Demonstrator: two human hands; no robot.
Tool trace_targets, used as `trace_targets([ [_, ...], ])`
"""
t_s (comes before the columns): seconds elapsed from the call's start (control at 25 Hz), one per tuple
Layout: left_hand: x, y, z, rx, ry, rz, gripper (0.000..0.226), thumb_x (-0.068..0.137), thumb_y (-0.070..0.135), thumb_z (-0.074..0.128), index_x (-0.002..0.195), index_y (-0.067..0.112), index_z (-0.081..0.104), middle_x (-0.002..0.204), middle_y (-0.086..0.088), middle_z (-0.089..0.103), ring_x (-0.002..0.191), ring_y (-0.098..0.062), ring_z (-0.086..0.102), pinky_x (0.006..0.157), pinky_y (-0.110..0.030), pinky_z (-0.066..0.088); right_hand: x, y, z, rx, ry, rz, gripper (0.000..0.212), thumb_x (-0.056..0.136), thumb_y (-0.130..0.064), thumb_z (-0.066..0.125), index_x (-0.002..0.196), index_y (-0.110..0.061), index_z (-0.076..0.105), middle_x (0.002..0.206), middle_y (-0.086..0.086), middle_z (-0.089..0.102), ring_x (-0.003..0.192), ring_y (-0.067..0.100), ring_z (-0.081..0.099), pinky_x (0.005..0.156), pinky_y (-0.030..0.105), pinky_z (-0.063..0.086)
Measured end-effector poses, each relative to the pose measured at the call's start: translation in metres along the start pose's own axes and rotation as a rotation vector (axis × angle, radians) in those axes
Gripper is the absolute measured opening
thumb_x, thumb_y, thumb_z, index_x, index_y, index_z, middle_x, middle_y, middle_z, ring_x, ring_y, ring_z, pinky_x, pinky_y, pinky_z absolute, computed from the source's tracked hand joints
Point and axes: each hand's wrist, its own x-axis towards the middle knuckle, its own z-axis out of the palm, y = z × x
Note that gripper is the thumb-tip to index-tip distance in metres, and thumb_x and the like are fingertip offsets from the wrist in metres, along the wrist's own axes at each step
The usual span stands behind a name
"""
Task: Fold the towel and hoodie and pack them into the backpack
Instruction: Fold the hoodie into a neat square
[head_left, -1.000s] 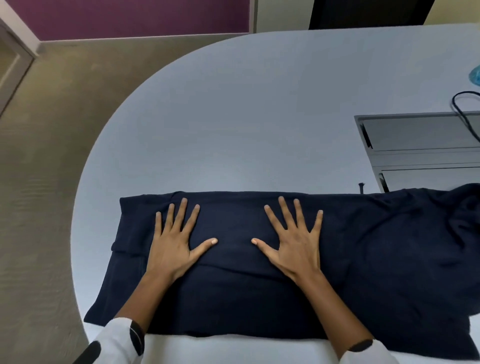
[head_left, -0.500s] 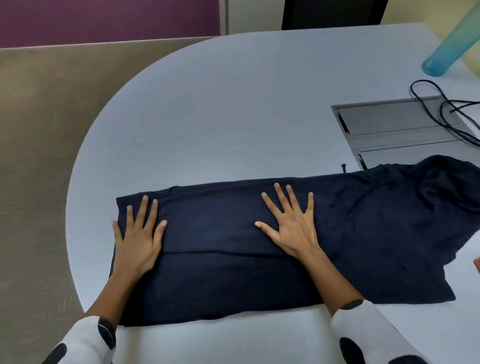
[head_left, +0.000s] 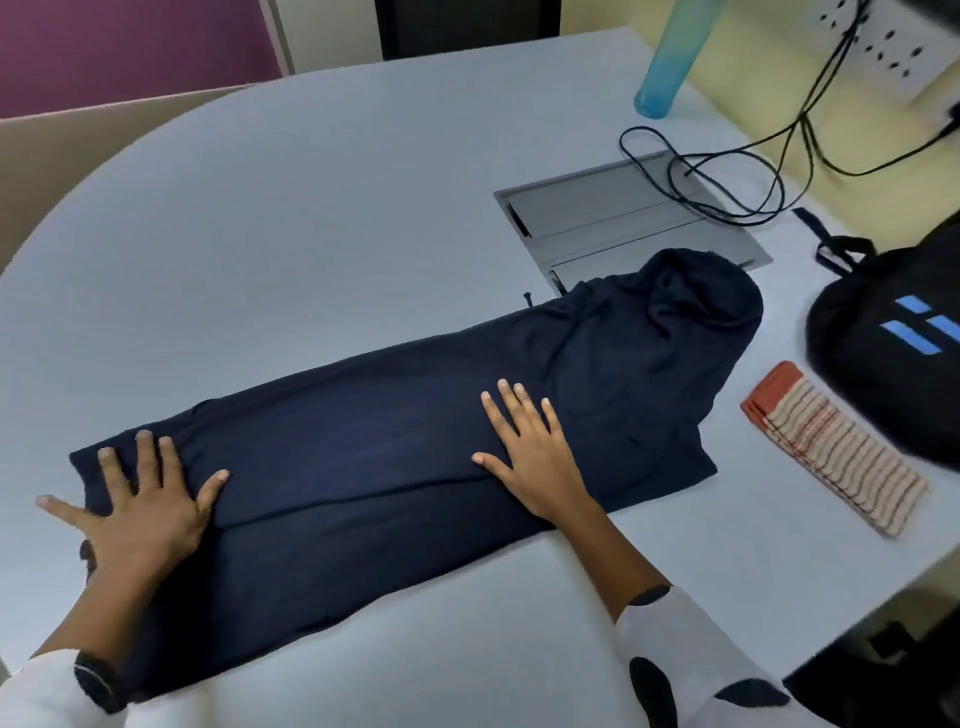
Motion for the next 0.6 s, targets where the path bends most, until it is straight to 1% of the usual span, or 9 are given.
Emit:
trace_targets([
  [0.08,-0.010,0.031,-0.003,-0.110,0.178,0.081,0.067,0.096,0.041,0.039,0.150,0.007,0.018,0.160,-0.010,0.000,0.145,-0.036,-0.004,0.106,-0.073,0.008,-0.019,0.014,0.005,-0.021,0.015,0.071,0.078,0.091,-0.069,0.010,0.153,-0.022,0.013,0.160,0.003,0.012,0.147,0.021,0.012,0.118,0.051,0.015],
  [0.12,-0.018,0.054,-0.003,-0.138,0.246,0.164,0.062,0.095,0.030,0.048,0.147,0.004,0.025,0.159,-0.015,0.006,0.144,-0.040,0.001,0.107,-0.072,0.005,-0.027,0.021,0.005,-0.036,0.018,0.115,0.079,0.092,-0.070,0.010,0.152,-0.019,0.017,0.159,0.004,0.016,0.146,0.023,0.016,0.117,0.052,0.014],
  [0.16,-0.026,0.078,-0.002,-0.146,0.289,0.265,0.061,0.094,0.025,0.053,0.146,0.004,0.030,0.158,-0.017,0.011,0.143,-0.042,0.005,0.109,-0.069,0.003,-0.031,0.028,0.005,-0.049,0.017,0.157,0.080,0.092,-0.070,0.010,0.151,-0.018,0.021,0.158,0.006,0.019,0.146,0.025,0.019,0.116,0.054,0.011],
  [0.2,-0.035,0.103,-0.001,-0.148,0.316,0.375,0.060,0.094,0.029,0.055,0.145,0.004,0.033,0.157,-0.018,0.014,0.143,-0.043,0.008,0.110,-0.066,0.004,-0.034,0.038,0.003,-0.067,0.016,0.193,0.081,0.091,-0.070,0.008,0.150,-0.016,0.025,0.158,0.008,0.021,0.145,0.027,0.020,0.115,0.056,0.008],
  [0.24,-0.042,0.130,0.000,-0.148,0.318,0.483,0.062,0.095,0.038,0.052,0.145,0.006,0.035,0.157,-0.017,0.016,0.143,-0.042,0.011,0.111,-0.062,0.007,-0.035,0.051,0.002,-0.081,0.016,0.229,0.082,0.091,-0.070,0.007,0.149,-0.016,0.027,0.157,0.008,0.023,0.145,0.028,0.020,0.114,0.058,0.007],
  [0.32,-0.055,0.182,0.000,-0.158,0.260,0.647,0.074,0.091,0.060,0.029,0.147,0.012,0.030,0.159,-0.010,0.013,0.145,-0.034,0.008,0.115,-0.052,0.007,-0.039,0.087,-0.002,-0.102,0.020,0.286,0.083,0.091,-0.071,0.005,0.149,-0.017,0.028,0.156,0.008,0.025,0.145,0.029,0.021,0.114,0.061,0.007],
  [0.44,-0.067,0.250,-0.001,-0.214,0.177,0.784,0.087,0.084,0.076,0.004,0.151,0.023,0.018,0.159,0.004,-0.001,0.146,-0.020,-0.004,0.118,-0.042,0.004,-0.044,0.132,-0.003,-0.081,-0.004,0.298,0.083,0.090,-0.072,0.008,0.149,-0.017,0.029,0.156,0.006,0.026,0.145,0.029,0.021,0.113,0.060,0.010],
  [0.52,-0.074,0.288,-0.001,-0.216,0.094,0.813,0.091,0.077,0.081,-0.004,0.151,0.030,0.008,0.157,0.011,-0.009,0.145,-0.016,-0.010,0.119,-0.044,0.004,-0.043,0.141,-0.006,-0.038,-0.034,0.266,0.083,0.090,-0.073,0.008,0.148,-0.017,0.033,0.156,0.003,0.028,0.144,0.028,0.023,0.113,0.057,0.013],
  [0.6,-0.079,0.317,0.002,-0.178,0.000,0.784,0.091,0.068,0.086,-0.012,0.147,0.042,-0.006,0.153,0.016,-0.019,0.143,-0.014,-0.017,0.118,-0.050,-0.002,-0.042,0.141,-0.011,0.017,0.007,0.249,0.080,0.091,-0.071,0.009,0.141,-0.020,0.045,0.151,0.000,0.039,0.139,0.026,0.035,0.112,0.054,0.024],
])
